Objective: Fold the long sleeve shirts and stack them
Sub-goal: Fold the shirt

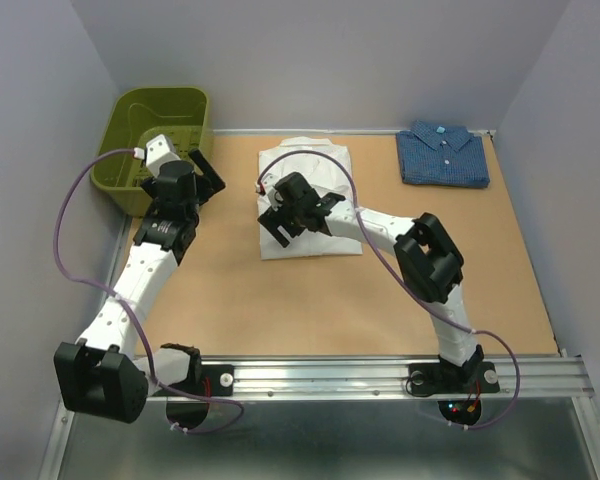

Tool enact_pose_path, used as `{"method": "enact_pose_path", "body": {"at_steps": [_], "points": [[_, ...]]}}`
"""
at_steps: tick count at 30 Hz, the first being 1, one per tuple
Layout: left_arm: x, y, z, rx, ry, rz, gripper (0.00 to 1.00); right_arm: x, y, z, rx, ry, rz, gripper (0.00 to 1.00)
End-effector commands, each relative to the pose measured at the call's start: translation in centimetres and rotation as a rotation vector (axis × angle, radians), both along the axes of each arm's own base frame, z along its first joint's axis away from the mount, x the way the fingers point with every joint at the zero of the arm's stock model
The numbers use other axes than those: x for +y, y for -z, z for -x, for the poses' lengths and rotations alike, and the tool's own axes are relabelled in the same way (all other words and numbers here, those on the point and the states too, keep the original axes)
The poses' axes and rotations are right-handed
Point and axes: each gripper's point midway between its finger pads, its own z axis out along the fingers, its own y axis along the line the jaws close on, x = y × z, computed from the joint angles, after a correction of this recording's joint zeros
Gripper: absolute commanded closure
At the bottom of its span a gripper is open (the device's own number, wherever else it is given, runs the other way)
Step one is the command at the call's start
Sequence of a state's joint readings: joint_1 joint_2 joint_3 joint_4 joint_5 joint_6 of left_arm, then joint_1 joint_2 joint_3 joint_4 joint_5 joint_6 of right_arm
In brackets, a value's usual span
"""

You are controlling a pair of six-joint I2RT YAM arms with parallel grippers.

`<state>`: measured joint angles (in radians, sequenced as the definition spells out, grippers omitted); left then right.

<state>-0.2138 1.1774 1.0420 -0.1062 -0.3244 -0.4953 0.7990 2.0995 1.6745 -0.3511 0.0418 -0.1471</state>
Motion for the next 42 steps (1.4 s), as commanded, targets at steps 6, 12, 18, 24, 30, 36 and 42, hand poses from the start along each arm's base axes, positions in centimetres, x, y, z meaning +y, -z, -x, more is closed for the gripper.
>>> {"method": "enact_pose_path", "body": {"at_steps": [6,12,18,24,30,36,42], "points": [[2.8,0.6,1.7,-0.025,-0.095,-0.084,0.01,-0.4,-1.5,-5.9,-0.245,0.141,0.117,0.12],[2.7,0.9,1.3,-0.019,-0.072,-0.066,0.01,-1.1,-2.4,-7.4,-0.307,0.204,0.15,0.13],[2.3,1.2,1.2,-0.013,-0.051,-0.058,0.01,-0.6,-3.1,-8.3,-0.323,0.211,0.123,0.13],[2.1,1.7,1.0,-0.003,-0.039,-0.057,0.01,-0.3,-2.4,-9.0,-0.305,0.189,0.108,0.16],[1.8,1.8,0.8,0.001,-0.025,-0.045,0.01,2.5,-4.6,-7.4,-0.229,0.145,-0.075,0.28],[2.2,1.8,0.9,0.0,-0.044,-0.046,0.01,4.3,-5.0,-7.6,-0.207,0.248,-0.192,0.29],[2.2,2.0,0.9,0.002,-0.044,-0.041,0.01,3.1,-3.2,-9.2,-0.242,0.447,-0.19,0.28]]}}
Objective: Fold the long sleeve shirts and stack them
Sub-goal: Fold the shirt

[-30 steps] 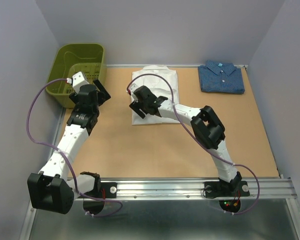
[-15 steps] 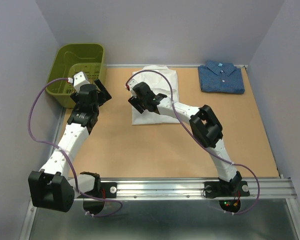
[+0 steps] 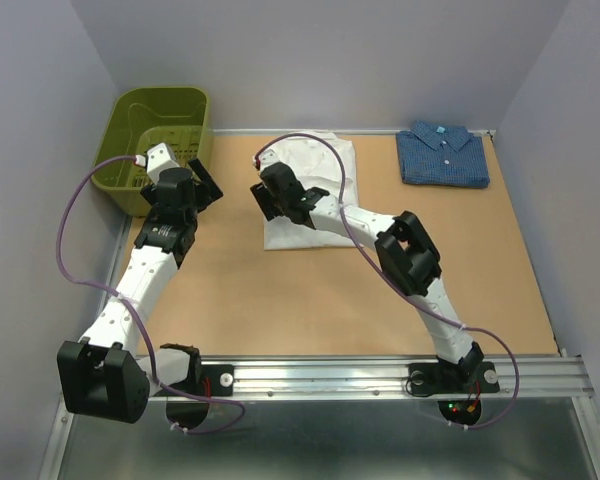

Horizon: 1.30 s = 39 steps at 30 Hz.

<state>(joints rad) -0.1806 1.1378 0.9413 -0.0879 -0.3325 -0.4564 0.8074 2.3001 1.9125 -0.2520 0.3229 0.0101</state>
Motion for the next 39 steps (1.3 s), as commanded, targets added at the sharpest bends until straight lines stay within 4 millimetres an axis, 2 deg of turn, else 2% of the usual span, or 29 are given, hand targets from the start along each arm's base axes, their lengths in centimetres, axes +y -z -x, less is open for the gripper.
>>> {"method": "enact_pose_path", "body": {"at_steps": [1,6,12,17,21,22,25,28,31,33,36,39], "points": [[0.4,-1.0,-0.4,-0.047,-0.016,0.005,0.01,0.8,-2.5,-2.3,-0.099,0.153,-0.111,0.29],[0.3,-0.9,-0.4,-0.045,-0.011,0.007,0.01,1.6,-1.8,-2.3,-0.079,0.148,-0.142,0.29],[0.2,-0.7,-0.4,-0.04,-0.01,0.008,0.01,1.6,-0.7,-2.5,-0.07,0.18,-0.146,0.3],[0.1,-0.6,-0.4,-0.037,-0.004,0.009,0.01,1.6,0.1,-2.4,-0.061,0.182,-0.138,0.36],[0.2,-0.6,-0.4,-0.037,-0.007,0.01,0.01,1.0,-0.1,-2.7,-0.084,0.204,-0.114,0.51],[0.2,-0.4,-0.4,-0.034,-0.006,0.009,0.01,0.7,-0.3,-2.9,-0.097,0.211,-0.097,0.6],[0.1,-0.5,-0.4,-0.036,-0.003,0.012,0.01,0.3,-0.9,-3.2,-0.119,0.217,-0.079,0.76],[0.1,-0.5,-0.4,-0.037,-0.003,0.012,0.01,-0.4,-1.8,-3.6,-0.154,0.241,-0.052,0.81],[0.2,-0.5,-0.4,-0.036,-0.006,0.01,0.01,-1.2,-2.5,-4.1,-0.178,0.25,-0.027,0.81],[0.1,-0.5,-0.4,-0.035,-0.004,0.01,0.01,-2.7,-3.0,-5.3,-0.192,0.275,-0.012,0.8],[0.2,-0.4,-0.4,-0.033,-0.005,0.007,0.01,-4.0,-3.1,-6.3,-0.196,0.284,0.001,0.76],[0.1,-0.4,-0.4,-0.033,-0.002,0.007,0.01,-5.3,-3.5,-7.6,-0.214,0.295,0.026,0.56]]}}
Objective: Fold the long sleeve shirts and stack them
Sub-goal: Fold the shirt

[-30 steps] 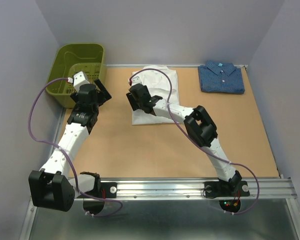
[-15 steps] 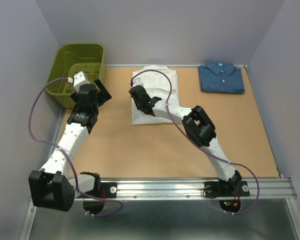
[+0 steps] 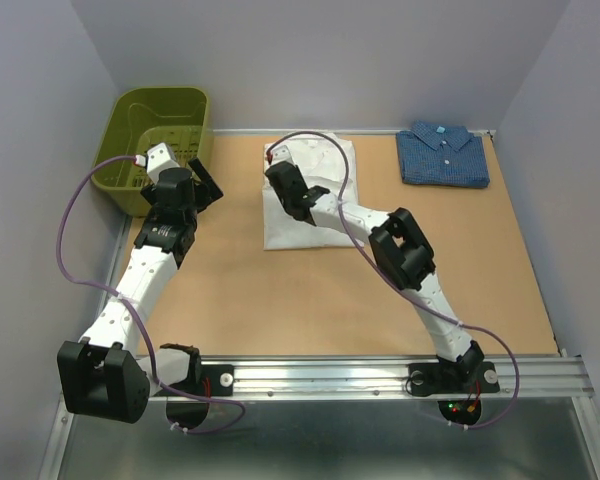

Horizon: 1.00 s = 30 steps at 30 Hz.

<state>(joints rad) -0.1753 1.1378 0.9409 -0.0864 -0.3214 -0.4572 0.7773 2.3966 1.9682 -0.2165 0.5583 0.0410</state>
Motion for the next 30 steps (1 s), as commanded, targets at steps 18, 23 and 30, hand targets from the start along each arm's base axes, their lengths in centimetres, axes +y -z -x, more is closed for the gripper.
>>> {"method": "enact_pose_path", "body": {"at_steps": [18,23,30], "points": [[-2.8,1.2,-1.0,0.021,0.155,0.034,0.02,-7.6,-11.8,-5.6,-0.191,0.136,-0.111,0.41],[-8.1,4.2,-0.4,0.138,0.368,0.172,0.05,-10.4,-12.3,-2.5,-0.091,0.152,-0.318,0.27],[-13.7,9.0,1.4,0.294,0.491,0.251,0.09,-15.0,-11.2,2.2,0.083,0.173,-0.57,0.2]]}}
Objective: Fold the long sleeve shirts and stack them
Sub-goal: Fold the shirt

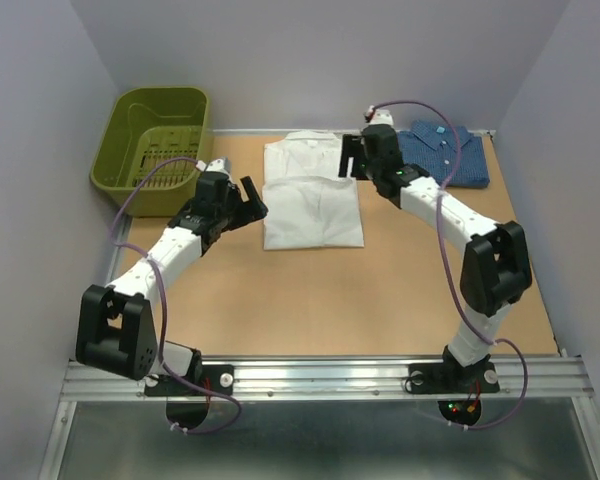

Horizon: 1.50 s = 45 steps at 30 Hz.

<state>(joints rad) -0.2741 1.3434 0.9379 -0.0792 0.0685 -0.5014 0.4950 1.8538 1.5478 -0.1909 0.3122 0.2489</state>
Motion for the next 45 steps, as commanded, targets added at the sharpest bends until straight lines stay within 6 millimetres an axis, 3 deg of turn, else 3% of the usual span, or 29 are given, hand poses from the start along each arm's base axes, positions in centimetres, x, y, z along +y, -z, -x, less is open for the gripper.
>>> {"method": "enact_pose_path", "body": {"at_steps": [1,4,8,11,13,16,17,19,20,21,22,26,27,28,34,37,38,40,41,45], "points": [[-3.2,1.9,1.2,0.073,0.08,0.061,0.1,-0.8,2.0,2.3,0.111,-0.018,-0.221,0.2],[-4.6,4.2,0.9,0.129,0.09,0.051,0.11,-2.7,2.6,3.0,0.151,-0.016,-0.304,0.2],[-5.2,7.3,0.2,0.21,0.066,0.051,0.19,-4.0,5.5,4.8,0.243,-0.034,-0.384,0.22],[-5.1,8.5,-0.4,0.232,0.044,0.034,0.25,-4.2,6.9,5.4,0.268,-0.045,-0.412,0.24],[-5.0,9.0,-0.7,0.242,0.032,0.026,0.34,-4.4,8.8,6.0,0.299,-0.041,-0.409,0.25],[-4.9,10.4,-0.7,0.277,0.022,0.014,0.39,-4.3,11.1,6.9,0.349,-0.054,-0.424,0.27],[-4.9,10.8,-0.7,0.285,0.019,0.011,0.46,-4.3,11.7,7.3,0.369,-0.054,-0.427,0.27],[-4.8,11.7,-0.5,0.31,0.015,-0.001,0.5,-3.9,12.8,7.5,0.377,-0.065,-0.448,0.29],[-4.7,12.2,-0.3,0.325,0.013,-0.005,0.58,-3.7,13.1,7.8,0.39,-0.074,-0.464,0.3],[-4.5,12.3,-0.3,0.327,0.007,-0.008,0.6,-3.6,13.5,8.1,0.399,-0.075,-0.467,0.31],[-4.5,12.5,-0.1,0.333,0.006,-0.009,0.63,-3.5,13.7,8.2,0.4,-0.08,-0.471,0.33],[-4.1,13.6,0.6,0.373,0.001,-0.012,0.9,-3.5,15.9,9.6,0.455,-0.08,-0.478,0.46],[-4.0,13.8,0.9,0.383,0.0,-0.006,0.92,-3.5,16.0,9.8,0.457,-0.082,-0.481,0.5],[-3.8,14.3,1.3,0.398,0.001,-0.01,0.98,-3.5,16.4,10.1,0.466,-0.084,-0.482,0.59],[-3.3,15.6,4.3,0.467,0.014,-0.003,1.0,-3.6,17.7,12.9,0.524,-0.114,-0.487,1.0],[-3.1,15.2,6.0,0.477,0.026,0.015,1.0,-3.7,18.0,15.4,0.565,-0.122,-0.511,0.99],[-2.7,16.0,7.5,0.507,0.022,0.013,1.0,-3.7,17.8,16.0,0.567,-0.124,-0.518,0.99],[-2.7,15.0,8.7,0.491,0.031,0.041,1.0,-3.9,17.6,18.0,0.584,-0.127,-0.532,1.0],[-2.3,15.7,10.3,0.517,0.03,0.039,1.0,-4.1,17.5,18.5,0.586,-0.124,-0.533,1.0],[-2.6,13.8,12.5,0.468,0.055,0.094,1.0,-4.4,16.3,20.4,0.589,-0.142,-0.534,0.96]]}}
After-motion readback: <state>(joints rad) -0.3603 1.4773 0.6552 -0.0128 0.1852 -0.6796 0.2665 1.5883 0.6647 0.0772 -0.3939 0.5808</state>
